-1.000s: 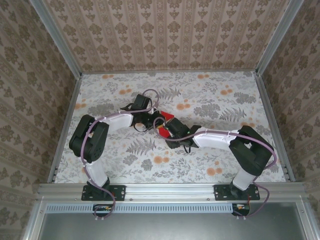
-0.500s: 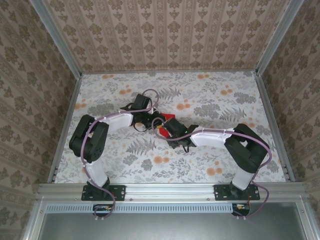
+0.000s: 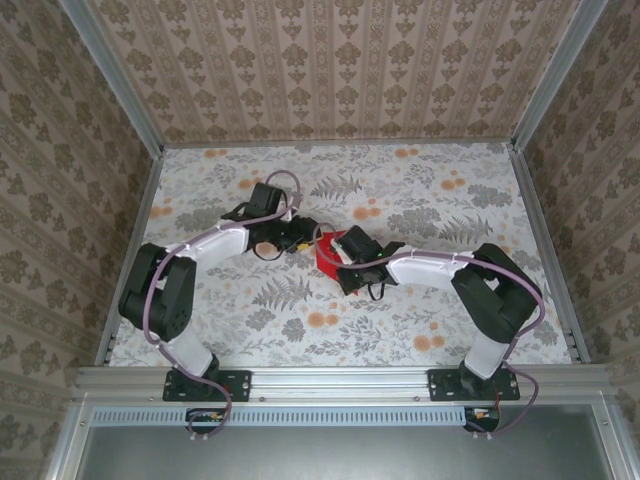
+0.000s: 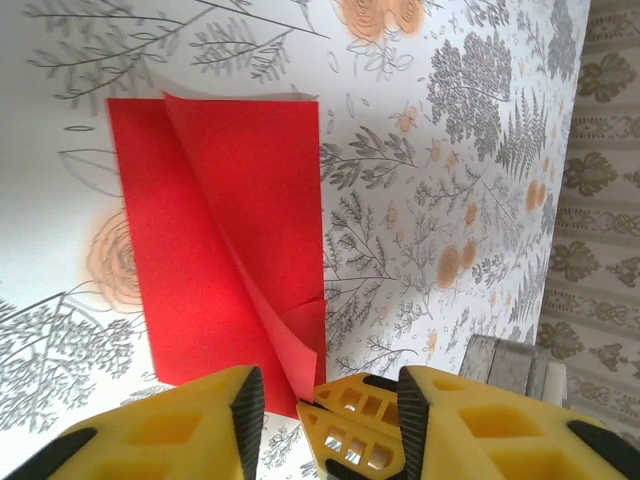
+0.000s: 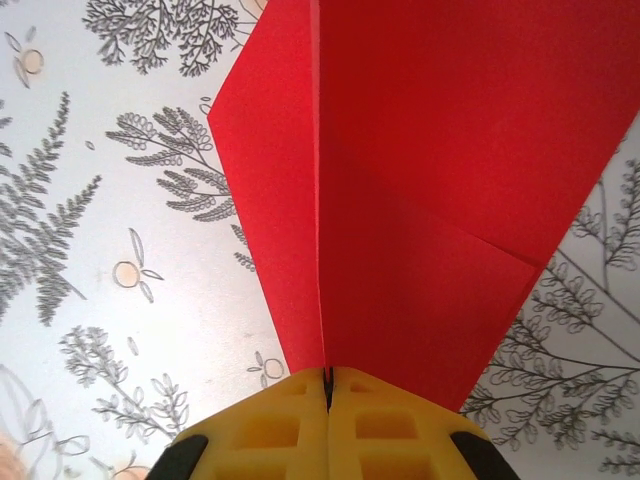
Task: Fold a paper plane with a square sheet of paper (fold left side to right side)
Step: Fourth fold the wing at the center of the table.
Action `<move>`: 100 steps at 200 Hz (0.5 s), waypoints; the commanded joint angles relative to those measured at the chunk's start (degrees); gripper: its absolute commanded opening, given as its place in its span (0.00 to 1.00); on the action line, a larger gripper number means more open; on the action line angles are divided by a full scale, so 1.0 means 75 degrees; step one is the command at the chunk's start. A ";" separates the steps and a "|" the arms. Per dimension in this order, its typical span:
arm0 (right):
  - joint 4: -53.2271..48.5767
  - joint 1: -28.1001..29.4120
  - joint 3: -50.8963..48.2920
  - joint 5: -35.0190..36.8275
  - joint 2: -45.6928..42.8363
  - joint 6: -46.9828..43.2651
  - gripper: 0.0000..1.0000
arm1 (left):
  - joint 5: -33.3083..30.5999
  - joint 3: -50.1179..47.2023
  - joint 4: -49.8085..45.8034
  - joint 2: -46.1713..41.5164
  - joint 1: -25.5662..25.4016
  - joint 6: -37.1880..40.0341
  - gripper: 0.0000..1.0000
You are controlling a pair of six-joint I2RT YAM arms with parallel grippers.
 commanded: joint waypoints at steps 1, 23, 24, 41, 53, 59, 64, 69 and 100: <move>-0.0117 -0.0249 0.0216 -0.1279 -0.0090 0.0448 0.00 | -0.0089 -0.0317 -0.0093 -0.0060 0.0013 0.0081 0.33; 0.0033 -0.0440 0.0181 -0.1843 -0.0054 0.0677 0.00 | 0.0022 -0.0467 0.0171 0.0136 -0.0030 -0.0042 0.27; 0.0044 -0.0448 0.0181 -0.1864 -0.0054 0.0678 0.00 | 0.0025 -0.0470 0.0179 0.0147 -0.0037 -0.0048 0.27; 0.0117 -0.0579 0.0174 -0.2219 0.0007 0.0814 0.00 | 0.0107 -0.0396 0.0279 0.0380 -0.0135 -0.0063 0.26; 0.0205 -0.0662 0.0151 -0.2459 0.0061 0.0935 0.00 | 0.0177 -0.0306 0.0400 0.0557 -0.0215 -0.0095 0.26; 0.0239 -0.0698 0.0137 -0.2542 0.0081 0.0975 0.00 | 0.0203 -0.0245 0.0432 0.0631 -0.0257 -0.0111 0.26; 0.0259 -0.0719 0.0126 -0.2582 0.0095 0.0997 0.00 | 0.0215 -0.0201 0.0454 0.0700 -0.0292 -0.0113 0.27; 0.0265 -0.0725 0.0111 -0.2601 0.0105 0.1020 0.00 | 0.0226 -0.0164 0.0469 0.0785 -0.0322 -0.0114 0.27; 0.0568 -0.0869 -0.0106 -0.2782 0.0101 0.1233 0.00 | 0.0295 0.0073 0.0529 0.1149 -0.0452 -0.0149 0.28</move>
